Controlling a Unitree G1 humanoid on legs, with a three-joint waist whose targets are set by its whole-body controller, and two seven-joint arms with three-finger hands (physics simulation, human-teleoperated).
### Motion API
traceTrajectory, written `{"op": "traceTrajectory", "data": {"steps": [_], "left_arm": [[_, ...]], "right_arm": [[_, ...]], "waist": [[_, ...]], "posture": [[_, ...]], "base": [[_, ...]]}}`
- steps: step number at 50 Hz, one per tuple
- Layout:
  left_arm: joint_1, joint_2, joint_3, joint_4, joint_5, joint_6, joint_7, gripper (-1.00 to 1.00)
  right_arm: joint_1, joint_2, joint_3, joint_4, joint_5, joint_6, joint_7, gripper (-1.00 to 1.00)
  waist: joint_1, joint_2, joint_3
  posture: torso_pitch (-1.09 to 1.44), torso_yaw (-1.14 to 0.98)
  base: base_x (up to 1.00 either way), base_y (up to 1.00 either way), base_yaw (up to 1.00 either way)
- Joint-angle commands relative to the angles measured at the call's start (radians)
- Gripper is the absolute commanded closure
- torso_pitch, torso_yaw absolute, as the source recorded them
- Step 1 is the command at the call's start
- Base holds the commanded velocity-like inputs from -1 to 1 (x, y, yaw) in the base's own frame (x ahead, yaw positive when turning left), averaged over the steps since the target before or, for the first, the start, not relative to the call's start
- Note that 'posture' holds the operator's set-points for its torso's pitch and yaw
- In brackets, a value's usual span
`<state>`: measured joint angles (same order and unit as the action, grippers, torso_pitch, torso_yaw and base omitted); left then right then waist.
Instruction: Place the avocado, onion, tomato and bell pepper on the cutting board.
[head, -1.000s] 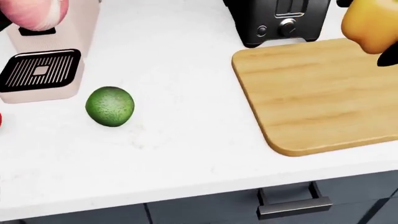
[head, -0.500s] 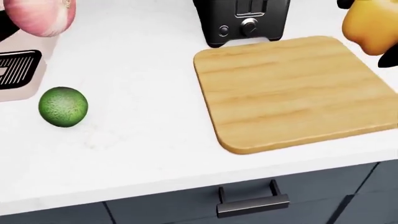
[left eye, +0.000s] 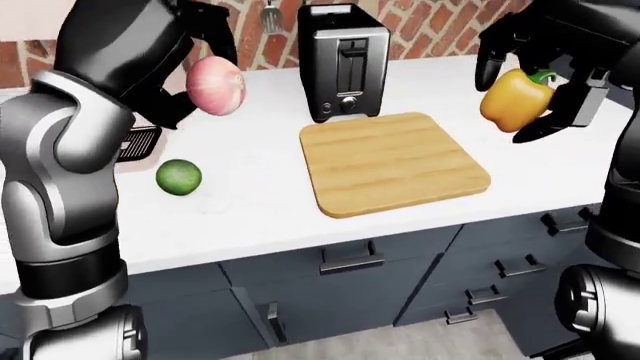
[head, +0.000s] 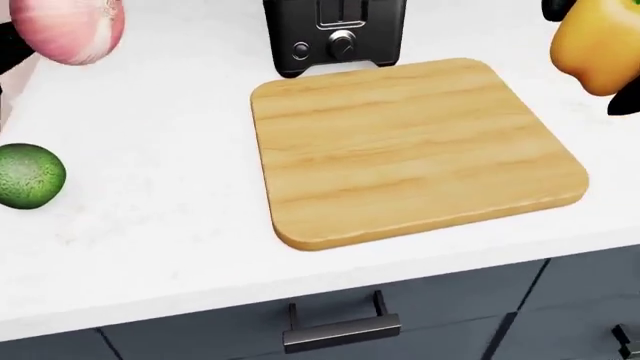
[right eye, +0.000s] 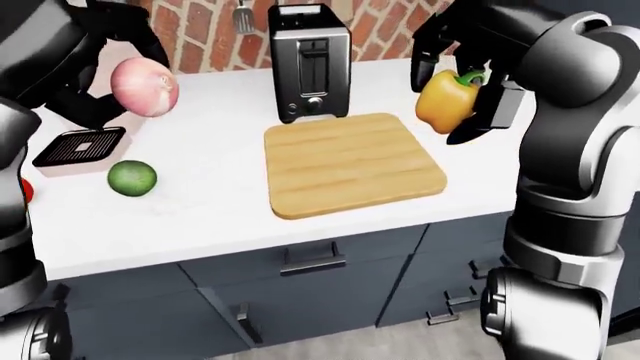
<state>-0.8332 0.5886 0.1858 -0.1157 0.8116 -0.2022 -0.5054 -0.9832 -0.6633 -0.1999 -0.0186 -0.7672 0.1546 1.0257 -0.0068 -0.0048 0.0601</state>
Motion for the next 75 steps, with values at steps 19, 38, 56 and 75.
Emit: {"op": "traceTrajectory", "data": {"steps": [19,38,56,75], "left_arm": [[-0.035,0.017,0.041,-0.024,0.000,0.012,0.022,1.00],[-0.023,0.018,0.046,-0.029,-0.001,0.009,0.021,1.00],[-0.023,0.017,0.044,-0.029,-0.004,0.010,0.021,1.00],[-0.014,0.020,0.048,-0.030,-0.005,0.009,0.025,1.00]], "right_arm": [[-0.049,-0.003,-0.004,-0.032,0.012,-0.008,-0.017,1.00],[-0.037,-0.004,-0.005,-0.042,0.009,-0.006,-0.014,1.00],[-0.035,-0.003,-0.004,-0.039,0.004,-0.010,-0.029,1.00],[-0.037,0.000,-0.004,-0.039,-0.005,-0.006,-0.027,1.00]], "waist": [[0.010,-0.021,-0.033],[0.007,0.066,-0.034],[-0.013,0.027,-0.017],[0.003,0.016,-0.024]], "posture": [[0.00,0.00],[0.00,0.00],[0.00,0.00],[0.00,0.00]], "base": [[0.00,-0.16,0.00],[0.00,-0.16,0.00],[0.00,-0.07,0.00],[0.06,0.00,0.00]]}}
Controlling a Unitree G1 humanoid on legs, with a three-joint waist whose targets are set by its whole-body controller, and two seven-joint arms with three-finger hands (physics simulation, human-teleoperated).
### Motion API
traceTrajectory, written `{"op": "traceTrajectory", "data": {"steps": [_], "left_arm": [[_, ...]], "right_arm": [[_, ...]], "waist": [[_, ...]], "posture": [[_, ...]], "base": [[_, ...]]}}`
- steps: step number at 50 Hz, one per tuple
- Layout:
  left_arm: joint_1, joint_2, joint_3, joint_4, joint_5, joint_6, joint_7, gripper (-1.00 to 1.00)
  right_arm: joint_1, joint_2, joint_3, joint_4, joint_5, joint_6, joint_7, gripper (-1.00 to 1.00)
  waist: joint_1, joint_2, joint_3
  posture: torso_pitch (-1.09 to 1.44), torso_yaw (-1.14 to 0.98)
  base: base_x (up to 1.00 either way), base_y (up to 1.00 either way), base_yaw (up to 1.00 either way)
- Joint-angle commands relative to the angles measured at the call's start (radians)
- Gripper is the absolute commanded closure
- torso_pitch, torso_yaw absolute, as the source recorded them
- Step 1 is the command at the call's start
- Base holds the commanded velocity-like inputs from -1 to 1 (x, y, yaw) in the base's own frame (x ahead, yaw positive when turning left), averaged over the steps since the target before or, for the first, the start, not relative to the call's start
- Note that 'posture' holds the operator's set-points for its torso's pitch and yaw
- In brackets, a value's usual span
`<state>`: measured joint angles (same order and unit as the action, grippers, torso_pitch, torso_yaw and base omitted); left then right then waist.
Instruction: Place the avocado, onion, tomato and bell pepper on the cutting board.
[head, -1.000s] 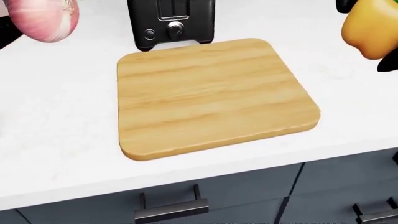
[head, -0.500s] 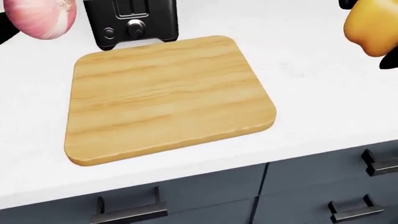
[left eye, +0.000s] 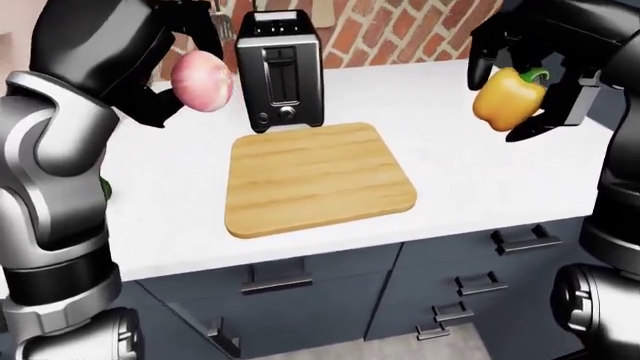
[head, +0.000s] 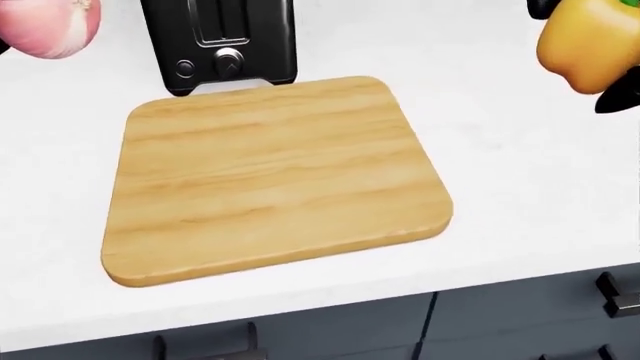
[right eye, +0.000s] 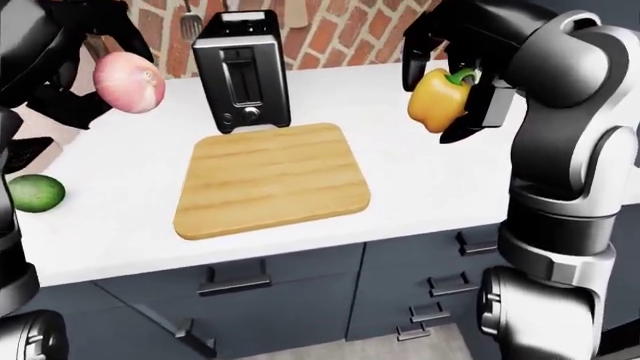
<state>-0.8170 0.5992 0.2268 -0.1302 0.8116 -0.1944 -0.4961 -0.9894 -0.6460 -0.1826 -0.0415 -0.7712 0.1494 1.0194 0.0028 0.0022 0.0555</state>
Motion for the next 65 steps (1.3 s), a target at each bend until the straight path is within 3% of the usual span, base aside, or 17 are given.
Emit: {"op": "traceTrajectory", "data": {"steps": [1,5,7,9,11,16,19,20,22,27,33,34,37,44,52,61,65], "left_arm": [[-0.033,0.009,0.006,-0.015,-0.005,0.002,0.015,1.00],[-0.035,0.008,0.004,-0.011,-0.004,0.000,0.017,1.00],[-0.036,0.007,0.004,-0.013,-0.004,0.001,0.016,1.00],[-0.038,0.008,0.004,-0.010,-0.003,0.000,0.017,1.00],[-0.036,0.005,0.002,-0.014,-0.002,0.001,0.017,1.00],[-0.033,0.004,0.002,-0.013,-0.001,-0.002,0.018,1.00],[-0.030,0.004,0.004,-0.013,-0.001,-0.003,0.019,1.00],[-0.030,0.004,0.005,-0.014,-0.002,-0.003,0.018,1.00],[-0.029,0.005,0.006,-0.016,-0.003,-0.002,0.018,1.00],[-0.032,0.008,0.007,-0.018,-0.006,0.001,0.016,1.00],[-0.048,0.008,0.001,-0.013,-0.007,0.004,0.012,1.00],[-0.049,0.009,0.001,-0.014,-0.008,0.004,0.010,1.00],[-0.048,0.008,0.002,-0.016,-0.008,0.005,0.010,1.00],[-0.046,0.008,0.002,-0.013,-0.006,0.002,0.013,1.00],[-0.117,0.016,-0.014,0.013,-0.009,0.008,-0.011,1.00],[-0.275,0.018,-0.057,0.168,0.002,-0.026,-0.018,1.00],[-0.295,0.009,-0.063,0.211,0.012,-0.046,-0.013,1.00]], "right_arm": [[-0.035,-0.018,-0.021,-0.014,0.000,-0.002,-0.021,1.00],[-0.036,-0.017,-0.019,-0.008,0.001,-0.005,-0.025,1.00],[-0.039,-0.018,-0.018,-0.006,-0.001,-0.006,-0.023,1.00],[-0.043,-0.019,-0.018,-0.003,-0.001,-0.006,-0.023,1.00],[-0.038,-0.016,-0.018,-0.007,-0.002,-0.006,-0.024,1.00],[-0.032,-0.015,-0.020,-0.009,-0.003,-0.005,-0.024,1.00],[-0.031,-0.010,-0.020,-0.010,-0.004,-0.002,-0.030,1.00],[-0.031,-0.009,-0.020,-0.010,0.000,-0.003,-0.030,1.00],[-0.030,-0.008,-0.018,-0.011,-0.001,-0.002,-0.033,1.00],[-0.035,-0.009,-0.018,-0.012,-0.001,-0.002,-0.031,1.00],[-0.042,-0.012,-0.019,-0.011,0.006,-0.003,-0.030,1.00],[-0.043,-0.012,-0.018,-0.010,0.006,-0.004,-0.031,1.00],[-0.045,-0.013,-0.018,-0.010,0.007,-0.005,-0.032,0.99],[-0.037,-0.010,-0.017,-0.010,0.006,-0.006,-0.037,0.99],[-0.028,-0.004,-0.015,-0.008,0.002,-0.011,-0.041,0.99],[-0.033,-0.008,-0.018,-0.006,0.002,-0.007,-0.033,1.00],[-0.027,-0.011,-0.022,-0.011,0.005,-0.004,-0.032,1.00]], "waist": [[-0.006,0.005,-0.018],[-0.003,-0.015,-0.015],[-0.003,-0.012,-0.023],[-0.001,-0.033,-0.023],[0.000,-0.032,-0.028],[0.001,-0.002,-0.011],[-0.013,0.042,-0.010],[-0.021,0.057,-0.026],[-0.025,0.029,-0.017],[-0.014,0.034,-0.010],[-0.003,-0.029,0.015],[0.001,-0.010,0.007],[0.000,-0.006,-0.013],[-0.006,0.005,-0.024],[-0.010,0.003,-0.024],[-0.009,-0.003,-0.018],[-0.009,-0.004,-0.016]], "posture": [[0.00,0.00],[0.00,0.00],[0.00,0.00],[0.00,0.00],[0.00,0.00],[0.00,0.00],[0.00,0.00],[0.00,0.00],[0.00,0.00],[0.00,0.00],[0.00,0.00],[0.00,0.00],[0.00,0.00],[0.00,0.00],[0.00,0.00],[0.00,0.00],[0.00,0.00]], "base": [[0.12,0.00,0.00],[0.12,0.00,0.00],[0.11,0.00,0.00],[0.11,0.00,0.00],[0.11,0.00,0.00],[0.11,0.00,0.00],[0.08,0.00,0.00],[0.00,0.00,0.00],[0.00,0.00,0.00],[0.00,0.00,0.00],[0.00,0.00,0.00],[0.00,0.00,0.00],[0.00,0.00,0.00],[0.00,0.00,0.00],[0.00,0.00,0.00],[0.00,0.00,0.00],[0.00,0.00,0.00]]}}
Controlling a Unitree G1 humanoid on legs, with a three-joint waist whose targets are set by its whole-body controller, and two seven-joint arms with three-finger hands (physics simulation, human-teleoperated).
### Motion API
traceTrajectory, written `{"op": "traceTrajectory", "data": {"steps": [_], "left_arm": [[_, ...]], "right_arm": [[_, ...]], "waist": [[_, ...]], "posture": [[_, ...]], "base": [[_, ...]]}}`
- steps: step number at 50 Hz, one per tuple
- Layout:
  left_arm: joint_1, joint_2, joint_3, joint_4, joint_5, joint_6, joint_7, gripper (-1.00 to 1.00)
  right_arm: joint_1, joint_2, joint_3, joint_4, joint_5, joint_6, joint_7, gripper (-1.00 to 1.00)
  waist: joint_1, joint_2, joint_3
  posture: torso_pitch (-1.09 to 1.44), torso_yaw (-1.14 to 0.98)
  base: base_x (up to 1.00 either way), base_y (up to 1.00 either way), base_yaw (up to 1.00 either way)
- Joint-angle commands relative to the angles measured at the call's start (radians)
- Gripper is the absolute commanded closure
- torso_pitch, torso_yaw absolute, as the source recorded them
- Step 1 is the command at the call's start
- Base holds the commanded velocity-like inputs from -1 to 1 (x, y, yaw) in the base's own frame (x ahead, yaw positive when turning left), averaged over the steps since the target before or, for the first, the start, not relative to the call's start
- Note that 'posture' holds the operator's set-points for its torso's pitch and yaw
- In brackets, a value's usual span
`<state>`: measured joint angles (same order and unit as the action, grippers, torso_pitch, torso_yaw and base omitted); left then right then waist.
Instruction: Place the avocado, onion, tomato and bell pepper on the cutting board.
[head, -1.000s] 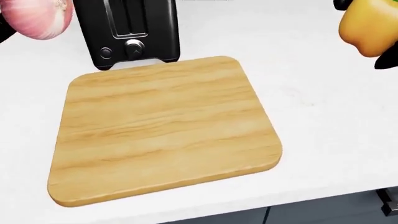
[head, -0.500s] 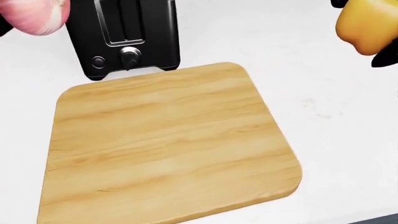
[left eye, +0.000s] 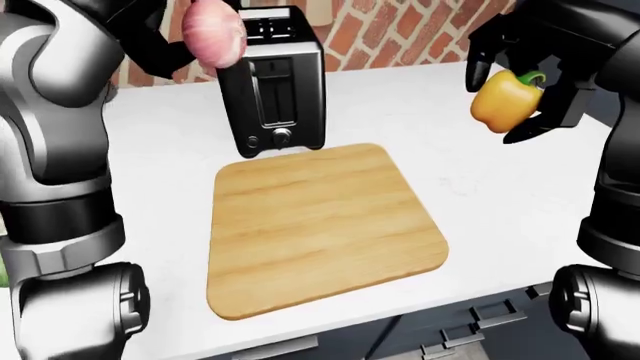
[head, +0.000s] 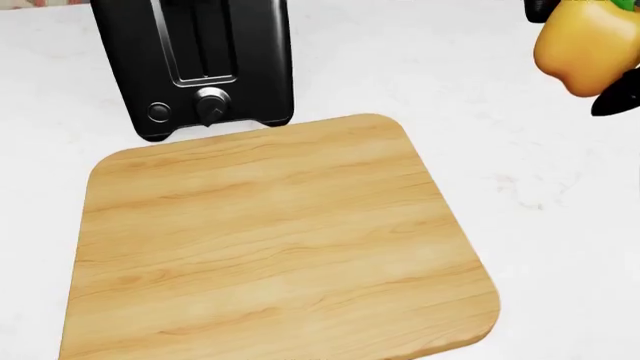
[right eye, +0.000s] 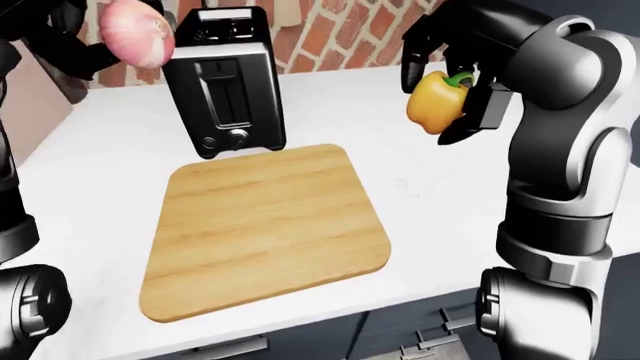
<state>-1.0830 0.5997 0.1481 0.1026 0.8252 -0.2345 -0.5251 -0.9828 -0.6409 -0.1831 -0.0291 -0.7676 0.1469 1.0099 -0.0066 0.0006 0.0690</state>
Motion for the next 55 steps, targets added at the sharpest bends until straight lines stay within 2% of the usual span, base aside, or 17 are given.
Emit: {"op": "traceTrajectory", "data": {"steps": [1,9,14,26,33,43,55], "left_arm": [[-0.025,0.004,0.014,-0.021,0.000,-0.010,0.014,1.00],[-0.041,-0.016,-0.002,0.018,0.008,-0.060,-0.006,1.00],[-0.027,-0.035,0.002,-0.068,-0.027,-0.053,-0.079,1.00],[0.023,-0.065,-0.002,-0.172,-0.042,-0.094,-0.155,1.00],[0.060,-0.095,-0.017,-0.191,-0.017,-0.134,-0.167,1.00],[0.137,-0.136,-0.028,-0.167,0.035,-0.201,-0.140,1.00],[0.198,-0.158,-0.028,-0.181,0.055,-0.247,-0.156,1.00]], "right_arm": [[-0.032,-0.017,-0.021,-0.023,0.002,-0.001,-0.022,1.00],[-0.027,-0.015,-0.020,-0.025,0.001,0.002,-0.024,0.99],[-0.024,-0.014,-0.020,-0.024,0.001,0.001,-0.026,0.99],[-0.016,-0.010,-0.020,-0.033,0.001,0.008,-0.025,1.00],[-0.014,-0.008,-0.020,-0.031,0.001,0.008,-0.028,1.00],[-0.010,-0.008,-0.021,-0.036,0.001,0.010,-0.025,1.00],[-0.017,-0.014,-0.022,-0.031,0.005,0.010,-0.023,1.00]], "waist": [[0.000,-0.003,-0.029],[0.001,-0.006,-0.027],[0.002,-0.008,-0.025],[0.006,-0.009,-0.024],[0.007,-0.011,-0.025],[0.007,-0.011,-0.032],[0.007,-0.007,-0.038]], "posture": [[0.00,0.00],[0.00,0.00],[0.00,0.00],[0.00,0.00],[0.00,0.00],[0.00,0.00],[0.00,0.00]], "base": [[0.00,0.00,0.00],[0.00,0.00,0.00],[0.00,0.00,0.00],[0.00,0.00,0.00],[0.00,0.00,0.00],[0.00,0.00,0.00],[0.00,0.00,0.00]]}}
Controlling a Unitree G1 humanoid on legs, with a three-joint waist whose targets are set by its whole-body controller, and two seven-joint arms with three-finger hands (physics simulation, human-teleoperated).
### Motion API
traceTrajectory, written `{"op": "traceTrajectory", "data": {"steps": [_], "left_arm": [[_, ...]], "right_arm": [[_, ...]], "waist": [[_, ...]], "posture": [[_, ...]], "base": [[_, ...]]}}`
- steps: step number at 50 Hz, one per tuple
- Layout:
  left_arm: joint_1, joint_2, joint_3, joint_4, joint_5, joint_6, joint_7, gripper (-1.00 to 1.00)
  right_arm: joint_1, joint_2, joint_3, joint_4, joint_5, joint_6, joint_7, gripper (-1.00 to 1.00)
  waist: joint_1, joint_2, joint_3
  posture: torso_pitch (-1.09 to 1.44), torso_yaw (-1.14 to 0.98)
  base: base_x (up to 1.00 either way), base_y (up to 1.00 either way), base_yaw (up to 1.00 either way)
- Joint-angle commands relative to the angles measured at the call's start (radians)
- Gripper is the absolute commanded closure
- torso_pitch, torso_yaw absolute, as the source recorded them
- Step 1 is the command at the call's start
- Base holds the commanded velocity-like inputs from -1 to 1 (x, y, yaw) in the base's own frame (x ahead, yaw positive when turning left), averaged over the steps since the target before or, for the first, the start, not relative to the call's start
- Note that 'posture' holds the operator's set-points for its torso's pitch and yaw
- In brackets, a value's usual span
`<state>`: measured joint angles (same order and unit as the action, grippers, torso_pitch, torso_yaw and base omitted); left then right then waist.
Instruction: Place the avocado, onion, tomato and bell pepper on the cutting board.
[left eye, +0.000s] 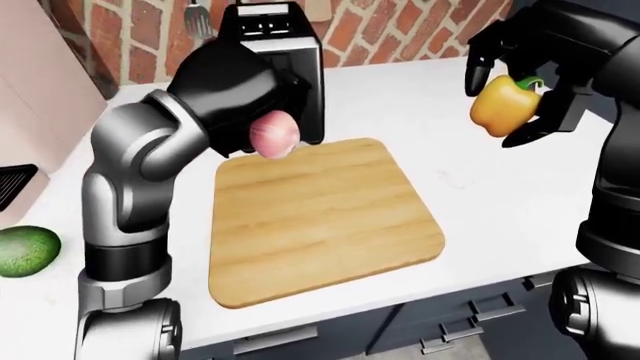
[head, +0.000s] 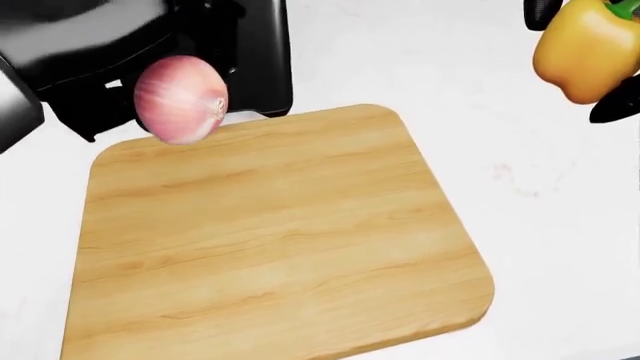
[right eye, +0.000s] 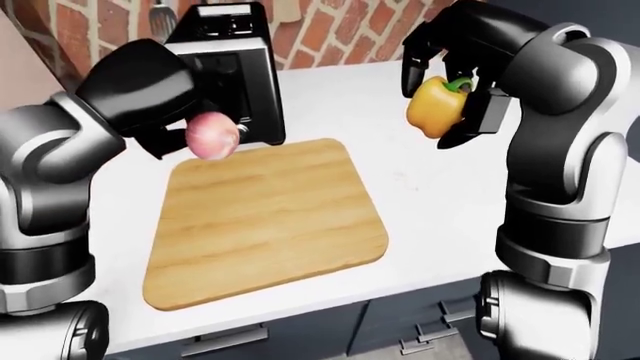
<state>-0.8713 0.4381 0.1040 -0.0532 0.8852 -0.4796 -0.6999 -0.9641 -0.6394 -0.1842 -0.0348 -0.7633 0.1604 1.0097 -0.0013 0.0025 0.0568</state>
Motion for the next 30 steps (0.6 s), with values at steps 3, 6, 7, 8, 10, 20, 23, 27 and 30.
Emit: {"op": "traceTrajectory", "data": {"steps": [3,6,7,8,10,20,23,27,30], "left_arm": [[-0.001,-0.001,0.016,-0.030,-0.003,-0.009,0.012,1.00],[0.024,-0.008,0.014,-0.039,0.003,-0.024,0.011,1.00],[0.033,-0.011,0.013,-0.046,0.001,-0.029,0.006,1.00],[0.038,-0.013,0.014,-0.050,0.002,-0.031,0.004,1.00],[0.052,-0.019,0.013,-0.058,0.003,-0.039,0.002,1.00],[0.094,-0.038,0.009,-0.071,0.019,-0.066,0.005,1.00],[0.110,-0.043,0.009,-0.081,0.020,-0.073,0.000,1.00],[0.125,-0.050,0.007,-0.101,0.011,-0.086,-0.016,1.00],[0.124,-0.051,0.009,-0.101,0.013,-0.088,-0.017,1.00]], "right_arm": [[-0.037,-0.016,-0.021,-0.026,0.000,-0.004,-0.022,1.00],[-0.029,-0.014,-0.022,-0.029,0.001,-0.004,-0.023,1.00],[-0.028,-0.015,-0.022,-0.029,0.001,-0.004,-0.023,1.00],[-0.029,-0.014,-0.022,-0.031,0.001,-0.003,-0.024,1.00],[-0.022,-0.013,-0.022,-0.032,0.000,-0.004,-0.026,1.00],[-0.013,-0.008,-0.022,-0.033,-0.002,-0.003,-0.029,1.00],[-0.012,-0.008,-0.023,-0.036,-0.001,0.000,-0.028,1.00],[-0.020,-0.009,-0.021,-0.034,-0.002,0.003,-0.023,1.00],[-0.022,-0.011,-0.022,-0.032,-0.001,0.003,-0.022,1.00]], "waist": [[0.001,-0.006,-0.028],[0.001,-0.003,-0.030],[0.001,-0.001,-0.031],[0.001,0.000,-0.031],[0.000,0.003,-0.033],[-0.004,0.017,-0.038],[-0.005,0.021,-0.039],[-0.007,0.026,-0.041],[-0.009,0.029,-0.041]], "posture": [[0.00,0.00],[0.00,0.00],[0.00,0.00],[0.00,0.00],[0.00,0.00],[0.00,0.00],[0.00,0.00],[0.00,0.00],[0.00,0.00]], "base": [[0.00,0.00,0.00],[0.00,0.00,0.00],[0.00,0.00,0.00],[0.00,0.00,0.00],[0.00,0.00,0.00],[0.00,0.00,0.00],[0.00,0.00,0.00],[0.00,0.00,0.00],[0.00,0.00,0.00]]}}
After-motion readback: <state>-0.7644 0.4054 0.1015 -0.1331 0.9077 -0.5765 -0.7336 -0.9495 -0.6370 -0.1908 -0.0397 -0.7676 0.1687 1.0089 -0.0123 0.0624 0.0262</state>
